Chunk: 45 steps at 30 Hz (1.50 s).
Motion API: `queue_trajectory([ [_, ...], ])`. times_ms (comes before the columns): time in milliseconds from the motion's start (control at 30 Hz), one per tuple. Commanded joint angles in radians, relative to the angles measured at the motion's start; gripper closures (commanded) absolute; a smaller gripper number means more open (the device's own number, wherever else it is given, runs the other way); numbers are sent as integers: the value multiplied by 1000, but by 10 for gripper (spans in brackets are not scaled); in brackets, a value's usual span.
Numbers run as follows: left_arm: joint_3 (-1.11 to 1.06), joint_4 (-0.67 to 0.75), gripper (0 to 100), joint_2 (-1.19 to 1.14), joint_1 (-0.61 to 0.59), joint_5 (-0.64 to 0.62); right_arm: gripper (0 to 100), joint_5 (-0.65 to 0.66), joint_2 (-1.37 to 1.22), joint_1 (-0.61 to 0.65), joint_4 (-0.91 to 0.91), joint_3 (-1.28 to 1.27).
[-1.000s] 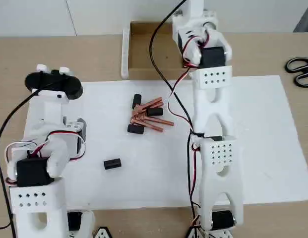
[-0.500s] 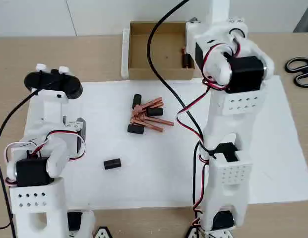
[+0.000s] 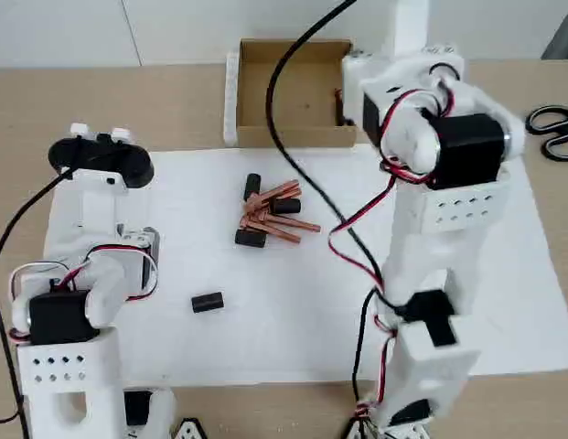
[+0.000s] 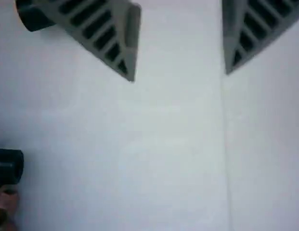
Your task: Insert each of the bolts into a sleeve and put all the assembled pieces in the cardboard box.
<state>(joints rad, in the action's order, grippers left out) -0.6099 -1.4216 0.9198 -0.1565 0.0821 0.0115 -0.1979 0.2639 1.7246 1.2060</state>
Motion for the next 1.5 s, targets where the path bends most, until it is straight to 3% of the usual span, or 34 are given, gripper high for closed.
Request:
queue_trajectory([
  [0,54,2,884,18,-80,-3,805,6,249,101,-2,-377],
  [233,110,2,884,18,-414,-43,805,2,526,245,-96,-890],
  [367,110,-3,884,18,-591,-44,805,3,605,251,-110,-1132],
  [533,105,-5,884,18,-784,-44,803,8,611,249,-277,-1376],
  [700,105,-83,884,18,-845,-40,803,46,604,285,-417,-1458],
  [833,105,-129,884,18,-853,-40,804,255,526,415,-417,-1459],
  [1033,110,-135,884,18,-977,-40,803,425,375,510,-424,-1451],
  [1233,110,-133,884,18,-1154,-21,802,468,311,521,-469,-1453],
  [1467,107,-138,884,18,-1188,74,802,470,302,576,-475,-1458],
])
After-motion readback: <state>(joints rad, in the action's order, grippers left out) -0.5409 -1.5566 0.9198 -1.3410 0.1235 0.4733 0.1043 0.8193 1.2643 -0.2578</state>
